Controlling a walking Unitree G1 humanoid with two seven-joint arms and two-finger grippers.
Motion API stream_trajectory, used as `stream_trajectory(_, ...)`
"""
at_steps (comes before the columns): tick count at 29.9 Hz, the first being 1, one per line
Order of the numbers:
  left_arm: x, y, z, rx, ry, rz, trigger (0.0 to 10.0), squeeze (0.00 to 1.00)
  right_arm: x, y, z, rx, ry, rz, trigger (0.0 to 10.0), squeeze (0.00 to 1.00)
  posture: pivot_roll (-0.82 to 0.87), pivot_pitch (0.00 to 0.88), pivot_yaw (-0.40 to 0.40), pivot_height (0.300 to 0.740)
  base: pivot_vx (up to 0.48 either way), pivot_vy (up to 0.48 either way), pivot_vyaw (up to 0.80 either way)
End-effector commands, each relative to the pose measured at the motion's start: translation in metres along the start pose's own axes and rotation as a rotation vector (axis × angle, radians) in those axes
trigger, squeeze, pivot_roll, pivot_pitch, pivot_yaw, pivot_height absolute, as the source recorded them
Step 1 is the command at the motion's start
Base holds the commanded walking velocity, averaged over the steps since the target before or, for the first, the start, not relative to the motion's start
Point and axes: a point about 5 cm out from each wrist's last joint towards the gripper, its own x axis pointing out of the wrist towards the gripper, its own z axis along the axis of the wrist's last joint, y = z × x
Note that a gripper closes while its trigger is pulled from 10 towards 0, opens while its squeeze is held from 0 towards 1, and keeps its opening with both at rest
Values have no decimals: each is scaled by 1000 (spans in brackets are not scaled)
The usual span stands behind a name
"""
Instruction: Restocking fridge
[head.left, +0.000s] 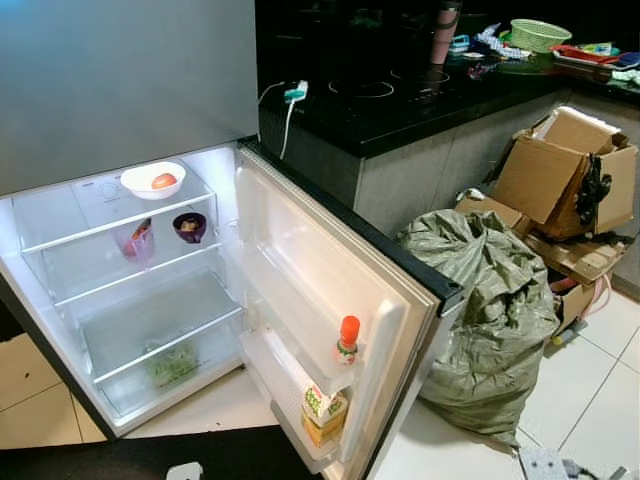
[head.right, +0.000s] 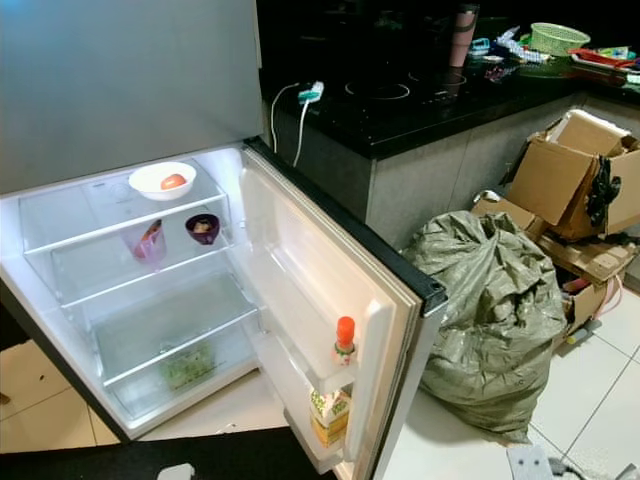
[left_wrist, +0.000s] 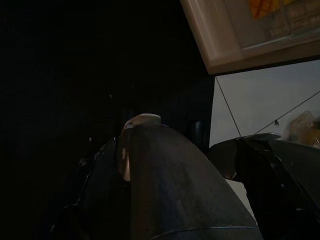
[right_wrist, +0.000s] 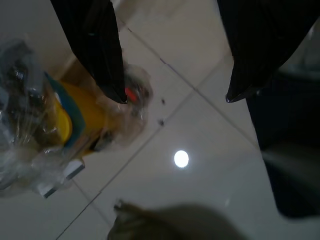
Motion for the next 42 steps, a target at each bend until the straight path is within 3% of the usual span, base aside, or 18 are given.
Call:
stream_trajectory(1, -3, 2, -11, -10, 41, 6, 10000, 0, 2, -4, 19, 89, -80, 6, 10000, 0, -70, 0, -49, 740, 0, 0, 0)
stream_trajectory(2, -3, 3, -10, -8, 38, 7, 10000, 0, 6, 4, 48, 203, -186, 116, 10000, 0, -70, 0, -49, 740, 0, 0, 0)
stream_trajectory(4, -3, 4, -10, -6, 36, 9, 10000, 0, 6, 13, 68, 254, -262, 221, 10000, 0, -70, 0, -49, 740, 0, 0, 0)
stream_trajectory(7, -3, 4, -10, -6, 36, 9, 10000, 0, 6, 13, 68, 254, -262, 221, 10000, 0, -70, 0, -49, 740, 0, 0, 0)
stream_trajectory(9, -3, 4, -11, -5, 38, 11, 10000, 0, 4, 41, 99, 239, -368, 473, 10000, 0, -70, 0, -49, 740, 0, 0, 0)
stream_trajectory(10, -3, 4, -11, -5, 38, 11, 10000, 0, 4, 41, 99, 239, -368, 473, 10000, 0, -70, 0, -49, 740, 0, 0, 0)
stream_trajectory(11, -4, 4, -12, -4, 42, 11, 10000, 0, 1, 57, 110, 222, -403, 604, 10000, 0, -72, 0, -51, 740, 0, 0, 0)
stream_trajectory(15, -4, 3, -13, 0, 45, 9, 10000, 0, -4, 76, 112, 170, -399, 780, 10000, 0, -72, 0, -49, 740, 0, 0, 0)
stream_trajectory(17, -4, 3, -13, 0, 45, 9, 10000, 0, -4, 76, 112, 170, -399, 780, 10000, 0, -72, 0, -49, 740, 0, 0, 0)
stream_trajectory(20, -4, 5, -11, 6, 45, 10, 10000, 0, -21, 110, 102, 30, -336, 1163, 10000, 0, -73, 0, -48, 740, 0, 0, 0)
stream_trajectory(22, -4, 6, -11, 8, 45, 11, 10000, 0, -31, 119, 99, -13, -313, 1328, 10000, 0, -73, 0, -48, 740, 0, 0, 0)
stream_trajectory(25, -4, 6, -11, 9, 45, 12, 10000, 0, -39, 124, 97, -33, -296, 1427, 10000, 0, -74, 0, -46, 740, 0, 0, 0)
stream_trajectory(27, -5, 7, -11, 12, 47, 12, 10000, 0, -57, 134, 95, -51, -275, 1616, 10000, 0, -72, 0, -46, 740, 0, 0, 0)
stream_trajectory(31, -4, 6, -11, 11, 45, 11, 10000, 0, -45, 137, 100, -72, -309, 1497, 10000, 0, -72, 0, -46, 740, 0, 0, 0)
stream_trajectory(34, -4, 6, -12, 11, 48, 11, 10000, 0, -20, 126, 101, -90, -334, 1134, 10000, 0, -70, 0, -47, 740, 0, 0, 0)
stream_trajectory(37, -4, 6, -12, 10, 48, 12, 10000, 0, -13, 118, 94, -72, -281, 1026, 10000, 0, -72, 0, -49, 740, 0, 0, 0)
stream_trajectory(39, -5, 5, -14, 6, 51, 14, 10000, 0, -6, 100, 74, -104, -207, 858, 10000, 0, -73, 0, -51, 740, 0, 0, 0)
stream_trajectory(42, -4, 5, -14, 4, 52, 14, 10000, 0, -4, 91, 61, -123, -146, 787, 10000, 0, -73, 0, -51, 740, 0, 0, 0)
